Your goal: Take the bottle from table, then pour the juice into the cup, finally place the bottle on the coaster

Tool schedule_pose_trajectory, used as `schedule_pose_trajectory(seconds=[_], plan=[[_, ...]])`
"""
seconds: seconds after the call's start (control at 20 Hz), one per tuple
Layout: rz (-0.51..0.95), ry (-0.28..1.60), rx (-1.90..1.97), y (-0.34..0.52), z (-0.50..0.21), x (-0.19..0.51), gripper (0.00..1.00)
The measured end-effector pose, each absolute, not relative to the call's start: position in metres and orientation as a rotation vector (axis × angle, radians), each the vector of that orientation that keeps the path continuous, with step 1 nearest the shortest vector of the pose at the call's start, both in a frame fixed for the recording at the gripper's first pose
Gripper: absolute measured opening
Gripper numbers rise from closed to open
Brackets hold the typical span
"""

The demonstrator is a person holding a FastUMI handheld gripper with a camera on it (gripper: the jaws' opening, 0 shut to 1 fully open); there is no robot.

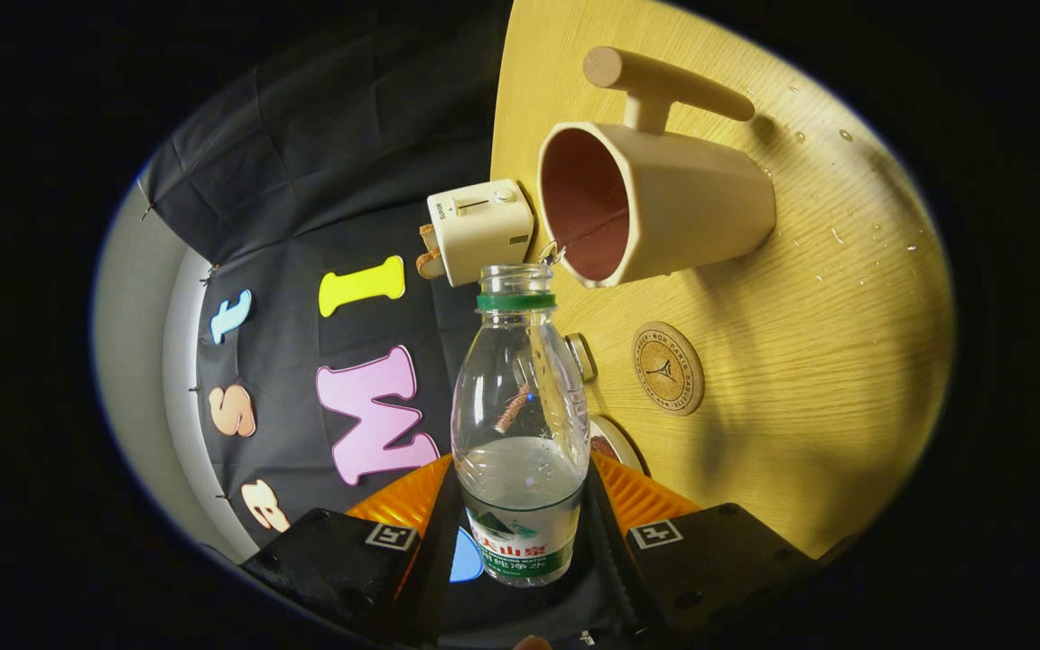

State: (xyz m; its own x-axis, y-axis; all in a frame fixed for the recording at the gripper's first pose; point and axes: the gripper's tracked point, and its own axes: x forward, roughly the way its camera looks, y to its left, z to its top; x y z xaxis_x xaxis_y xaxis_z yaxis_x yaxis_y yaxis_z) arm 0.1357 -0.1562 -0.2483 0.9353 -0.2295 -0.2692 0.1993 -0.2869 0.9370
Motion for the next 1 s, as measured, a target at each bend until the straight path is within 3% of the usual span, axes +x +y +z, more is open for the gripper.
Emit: schedule_pose_trajectory(seconds=[1.0], plan=[[-0.459,-0.253,1.978,-0.173,-0.222,0.144,0.7]])
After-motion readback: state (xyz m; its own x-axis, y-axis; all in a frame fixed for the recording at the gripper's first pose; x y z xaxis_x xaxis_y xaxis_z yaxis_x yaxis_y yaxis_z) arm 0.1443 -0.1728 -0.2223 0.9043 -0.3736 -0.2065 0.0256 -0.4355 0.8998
